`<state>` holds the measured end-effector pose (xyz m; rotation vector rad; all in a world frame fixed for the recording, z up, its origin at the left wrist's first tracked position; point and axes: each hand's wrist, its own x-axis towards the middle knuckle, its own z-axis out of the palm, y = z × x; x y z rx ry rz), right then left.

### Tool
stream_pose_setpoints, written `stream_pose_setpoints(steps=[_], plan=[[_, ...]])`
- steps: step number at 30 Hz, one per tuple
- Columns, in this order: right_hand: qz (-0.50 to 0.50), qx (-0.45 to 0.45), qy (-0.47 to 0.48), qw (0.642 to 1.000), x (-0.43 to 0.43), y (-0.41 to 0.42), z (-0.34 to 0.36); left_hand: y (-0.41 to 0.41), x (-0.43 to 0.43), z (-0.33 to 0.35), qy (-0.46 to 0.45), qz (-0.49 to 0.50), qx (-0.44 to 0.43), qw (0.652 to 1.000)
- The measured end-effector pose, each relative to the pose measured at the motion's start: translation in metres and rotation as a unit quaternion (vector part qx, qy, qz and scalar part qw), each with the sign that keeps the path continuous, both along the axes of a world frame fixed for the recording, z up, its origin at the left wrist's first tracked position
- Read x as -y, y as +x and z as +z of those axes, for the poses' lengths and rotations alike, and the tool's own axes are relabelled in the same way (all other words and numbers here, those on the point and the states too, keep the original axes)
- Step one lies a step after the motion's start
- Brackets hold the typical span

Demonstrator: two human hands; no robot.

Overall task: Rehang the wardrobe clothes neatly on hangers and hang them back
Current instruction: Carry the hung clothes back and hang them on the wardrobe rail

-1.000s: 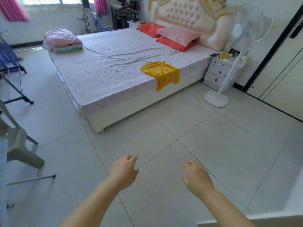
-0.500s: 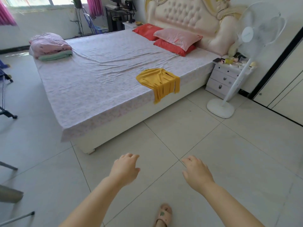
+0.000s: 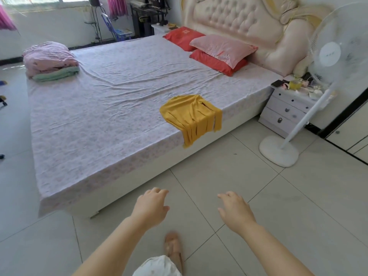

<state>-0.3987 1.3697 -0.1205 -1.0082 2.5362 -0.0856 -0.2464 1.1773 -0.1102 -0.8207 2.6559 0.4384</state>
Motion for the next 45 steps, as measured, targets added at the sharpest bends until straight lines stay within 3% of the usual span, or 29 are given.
stream_pose_setpoints(steps=[15, 25, 34, 45], plan=[[-0.023, 0.037, 0.024, 0.999, 0.173, -0.27, -0.005, -0.273, 0.178, -0.016, 0.026, -0.021, 0.034, 0.999], [0.088, 0.055, 0.041, 0.994, 0.28, -0.462, -0.023, -0.429, 0.25, -0.025, 0.044, 0.09, 0.039, 0.994], [0.201, 0.051, 0.07, 0.976, 0.379, -0.578, -0.025, -0.514, 0.301, -0.024, 0.056, 0.191, 0.029, 0.98], [0.244, 0.063, 0.109, 0.962, 0.509, -0.65, -0.053, -0.578, 0.414, -0.059, 0.088, 0.229, 0.025, 0.969]])
